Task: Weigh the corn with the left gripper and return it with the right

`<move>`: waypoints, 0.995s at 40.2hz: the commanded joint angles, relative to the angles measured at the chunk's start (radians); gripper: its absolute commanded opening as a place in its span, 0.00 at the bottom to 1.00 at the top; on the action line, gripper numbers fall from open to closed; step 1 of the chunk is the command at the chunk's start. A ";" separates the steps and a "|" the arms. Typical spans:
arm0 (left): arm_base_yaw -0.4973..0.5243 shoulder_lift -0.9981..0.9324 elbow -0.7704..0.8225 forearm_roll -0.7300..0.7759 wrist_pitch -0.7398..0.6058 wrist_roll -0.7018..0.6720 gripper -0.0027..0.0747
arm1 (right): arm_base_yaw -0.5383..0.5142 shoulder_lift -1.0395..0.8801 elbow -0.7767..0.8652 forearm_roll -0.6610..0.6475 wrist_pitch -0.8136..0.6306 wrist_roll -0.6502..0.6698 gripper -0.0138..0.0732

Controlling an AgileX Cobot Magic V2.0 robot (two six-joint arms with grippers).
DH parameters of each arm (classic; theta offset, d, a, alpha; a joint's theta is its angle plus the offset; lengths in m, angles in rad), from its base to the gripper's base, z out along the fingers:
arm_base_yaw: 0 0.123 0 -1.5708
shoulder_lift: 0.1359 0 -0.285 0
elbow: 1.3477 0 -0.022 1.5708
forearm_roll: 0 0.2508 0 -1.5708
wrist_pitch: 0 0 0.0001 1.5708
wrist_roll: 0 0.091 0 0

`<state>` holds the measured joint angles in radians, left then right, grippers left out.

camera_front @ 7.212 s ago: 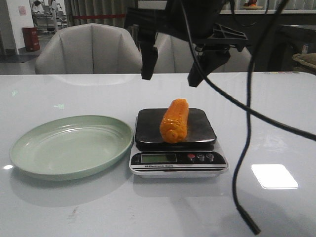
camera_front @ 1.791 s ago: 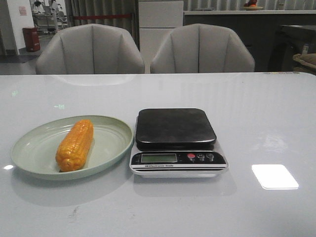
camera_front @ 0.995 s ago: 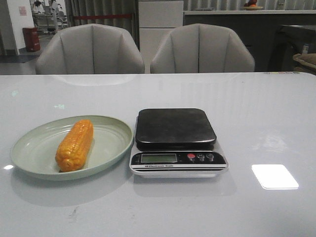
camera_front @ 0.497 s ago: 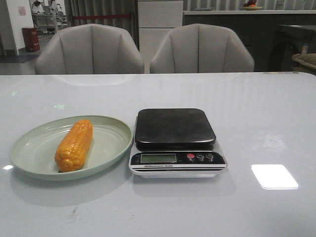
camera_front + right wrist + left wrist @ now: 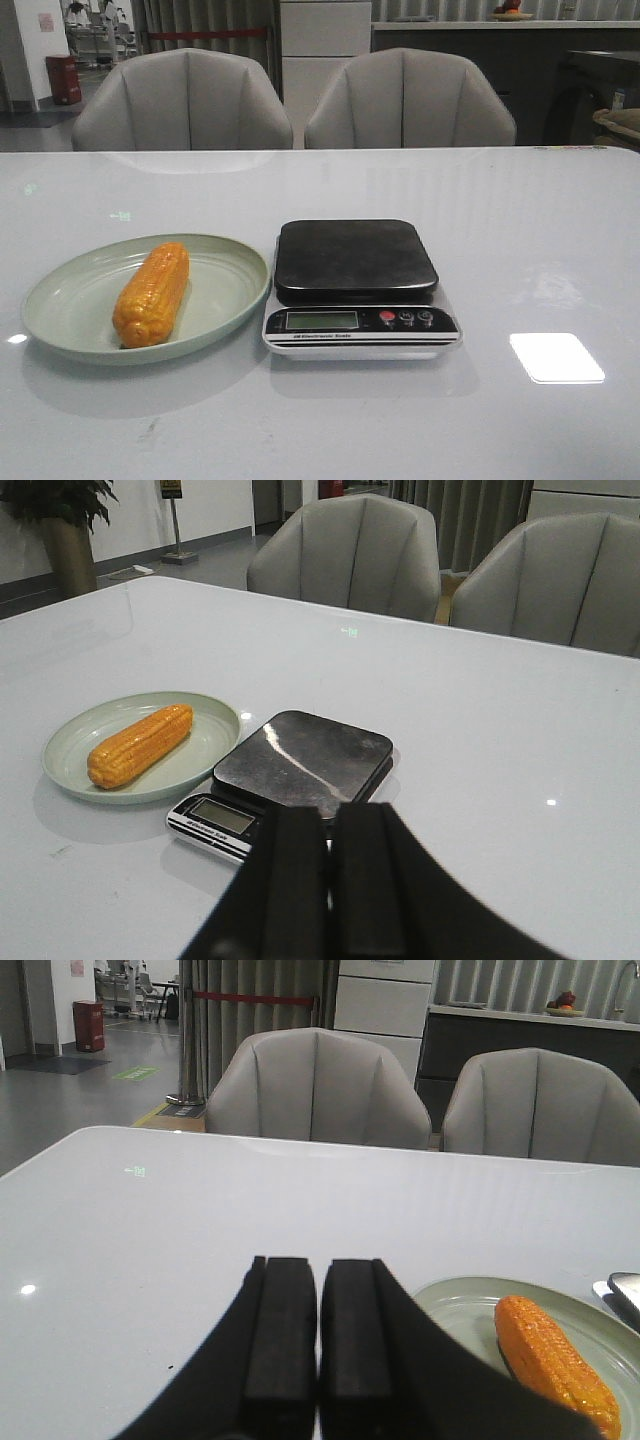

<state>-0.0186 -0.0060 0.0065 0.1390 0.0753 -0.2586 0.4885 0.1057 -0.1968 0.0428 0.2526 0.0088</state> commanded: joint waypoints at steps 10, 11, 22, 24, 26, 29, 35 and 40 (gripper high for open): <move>-0.001 -0.022 0.000 -0.009 -0.075 -0.003 0.21 | -0.005 0.011 -0.027 -0.011 -0.081 -0.009 0.34; -0.001 -0.022 0.000 -0.009 -0.075 -0.003 0.21 | -0.005 0.011 -0.025 -0.011 -0.081 -0.009 0.34; -0.001 -0.022 0.000 -0.009 -0.075 -0.003 0.21 | -0.122 0.011 -0.020 -0.011 -0.080 -0.009 0.34; -0.001 -0.022 0.000 -0.009 -0.075 -0.003 0.21 | -0.173 0.011 -0.020 -0.011 -0.082 -0.009 0.34; -0.001 -0.022 0.000 -0.009 -0.075 -0.003 0.21 | -0.226 0.011 -0.020 -0.011 -0.082 -0.009 0.34; -0.001 -0.022 0.000 -0.009 -0.082 -0.003 0.21 | -0.304 0.011 -0.015 -0.011 -0.085 -0.009 0.34; -0.001 -0.022 0.000 -0.009 -0.075 -0.003 0.21 | -0.398 0.010 0.061 -0.011 -0.192 -0.009 0.34; -0.001 -0.022 0.000 -0.009 -0.075 -0.003 0.21 | -0.404 0.001 0.166 -0.011 -0.346 -0.009 0.34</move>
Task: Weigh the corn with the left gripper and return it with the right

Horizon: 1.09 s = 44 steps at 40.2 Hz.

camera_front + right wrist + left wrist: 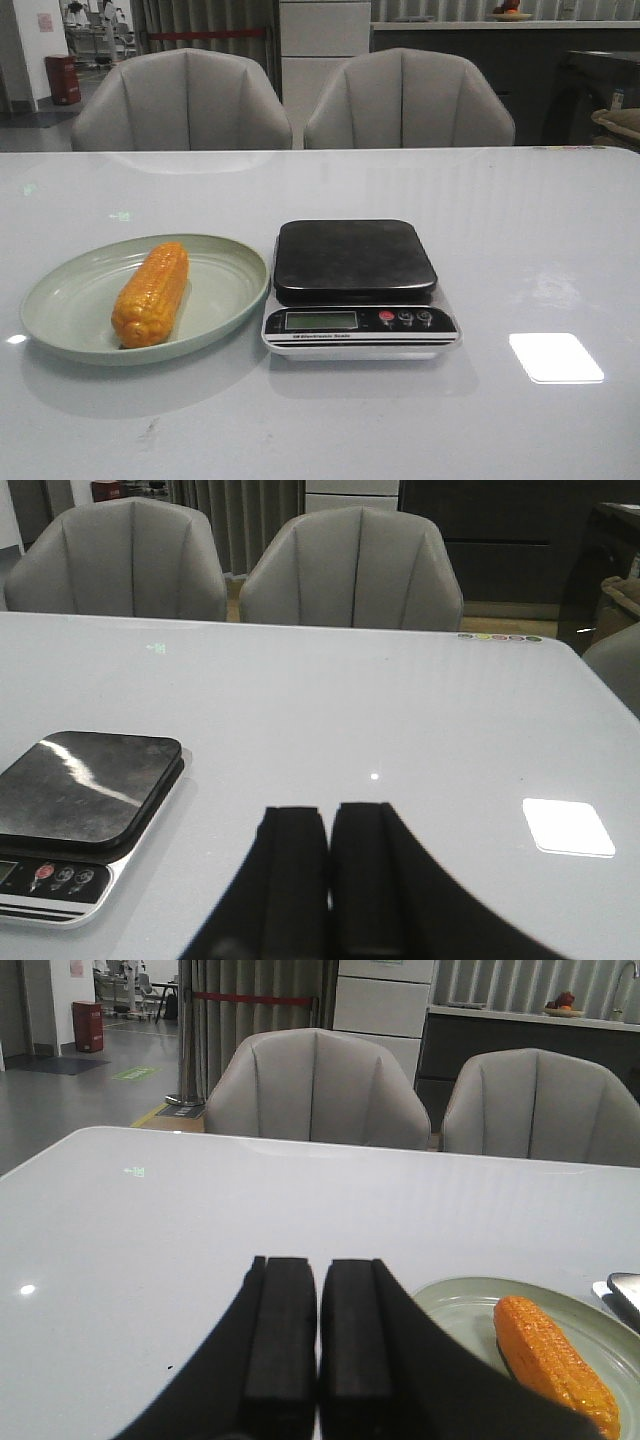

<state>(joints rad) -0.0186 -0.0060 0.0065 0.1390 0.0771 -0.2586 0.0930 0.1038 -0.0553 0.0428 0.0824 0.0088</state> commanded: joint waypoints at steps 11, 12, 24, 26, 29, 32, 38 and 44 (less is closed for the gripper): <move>-0.001 -0.021 0.000 -0.009 -0.077 -0.003 0.21 | -0.007 -0.130 0.085 -0.011 -0.209 -0.009 0.34; -0.001 -0.021 0.000 -0.009 -0.077 -0.003 0.21 | -0.007 -0.134 0.085 -0.011 -0.211 -0.009 0.34; -0.001 -0.020 0.000 -0.009 -0.077 -0.003 0.21 | -0.008 -0.133 0.085 -0.011 -0.196 -0.009 0.34; -0.001 -0.020 0.000 -0.009 -0.077 -0.003 0.21 | -0.008 -0.133 0.085 -0.011 -0.196 -0.009 0.34; -0.001 -0.020 0.000 -0.009 -0.077 -0.003 0.21 | -0.008 -0.133 0.085 -0.011 -0.196 -0.009 0.34; -0.001 -0.020 0.000 -0.009 -0.077 -0.003 0.21 | -0.008 -0.133 0.085 -0.011 -0.196 -0.009 0.34; -0.001 -0.020 0.000 -0.009 -0.077 -0.003 0.21 | -0.007 -0.133 0.085 -0.011 -0.196 -0.009 0.34; -0.001 -0.020 0.000 -0.009 -0.077 -0.003 0.21 | -0.007 -0.133 0.085 -0.011 -0.196 -0.009 0.34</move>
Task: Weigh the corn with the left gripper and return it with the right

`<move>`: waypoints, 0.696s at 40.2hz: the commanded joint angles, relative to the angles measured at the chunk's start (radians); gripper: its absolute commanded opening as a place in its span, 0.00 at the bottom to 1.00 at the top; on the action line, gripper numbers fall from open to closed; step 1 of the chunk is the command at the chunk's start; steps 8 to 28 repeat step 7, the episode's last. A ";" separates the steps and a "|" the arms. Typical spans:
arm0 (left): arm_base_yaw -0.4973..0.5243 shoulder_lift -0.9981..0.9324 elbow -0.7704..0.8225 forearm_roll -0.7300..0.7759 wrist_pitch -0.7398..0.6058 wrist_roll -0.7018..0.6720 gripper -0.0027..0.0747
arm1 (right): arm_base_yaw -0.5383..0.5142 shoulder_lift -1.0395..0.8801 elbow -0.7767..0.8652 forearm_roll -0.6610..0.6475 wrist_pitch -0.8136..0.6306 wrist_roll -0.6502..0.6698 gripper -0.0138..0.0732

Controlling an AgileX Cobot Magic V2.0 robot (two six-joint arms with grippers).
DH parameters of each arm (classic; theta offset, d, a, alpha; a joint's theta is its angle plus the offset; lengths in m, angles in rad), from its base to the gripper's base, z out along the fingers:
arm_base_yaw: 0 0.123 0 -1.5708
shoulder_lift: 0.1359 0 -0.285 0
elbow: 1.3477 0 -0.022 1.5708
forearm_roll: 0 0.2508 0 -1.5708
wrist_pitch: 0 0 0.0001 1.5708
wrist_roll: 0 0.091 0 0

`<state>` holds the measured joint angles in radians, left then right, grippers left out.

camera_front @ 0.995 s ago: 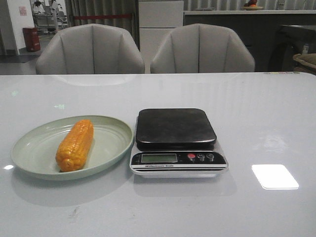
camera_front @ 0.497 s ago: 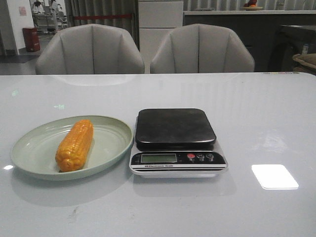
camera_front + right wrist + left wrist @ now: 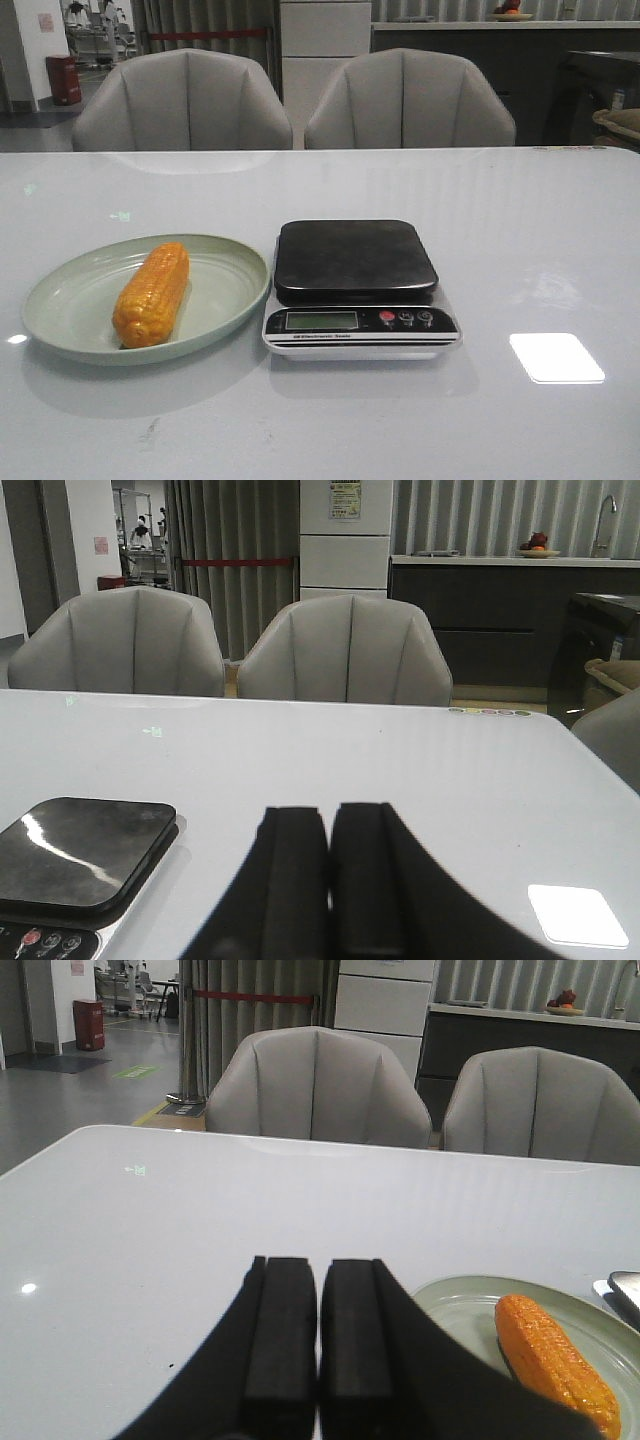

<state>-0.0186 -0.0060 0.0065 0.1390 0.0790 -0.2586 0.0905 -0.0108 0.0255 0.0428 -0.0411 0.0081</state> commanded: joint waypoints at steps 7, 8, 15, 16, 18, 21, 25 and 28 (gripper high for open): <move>-0.001 -0.020 0.000 -0.009 -0.079 -0.003 0.21 | -0.004 -0.019 0.005 -0.011 -0.073 -0.008 0.34; -0.001 -0.020 0.000 -0.009 -0.079 -0.003 0.21 | -0.004 -0.019 0.005 -0.011 -0.073 -0.008 0.34; -0.001 -0.020 0.000 -0.009 -0.079 -0.003 0.21 | -0.004 -0.019 0.005 -0.011 -0.073 -0.008 0.34; -0.001 -0.020 0.000 -0.009 -0.079 -0.003 0.21 | -0.004 -0.019 0.005 -0.011 -0.073 -0.008 0.34; -0.001 -0.020 0.000 -0.009 -0.079 -0.003 0.21 | -0.004 -0.019 0.005 -0.011 -0.073 -0.008 0.34; -0.001 -0.020 0.000 -0.009 -0.079 -0.003 0.21 | -0.004 -0.019 0.005 -0.011 -0.073 -0.008 0.34; -0.001 -0.020 0.000 -0.009 -0.079 -0.003 0.21 | -0.004 -0.019 0.005 -0.011 -0.073 -0.008 0.34; -0.001 -0.020 0.000 -0.009 -0.079 -0.003 0.21 | -0.004 -0.019 0.005 -0.011 -0.073 -0.008 0.34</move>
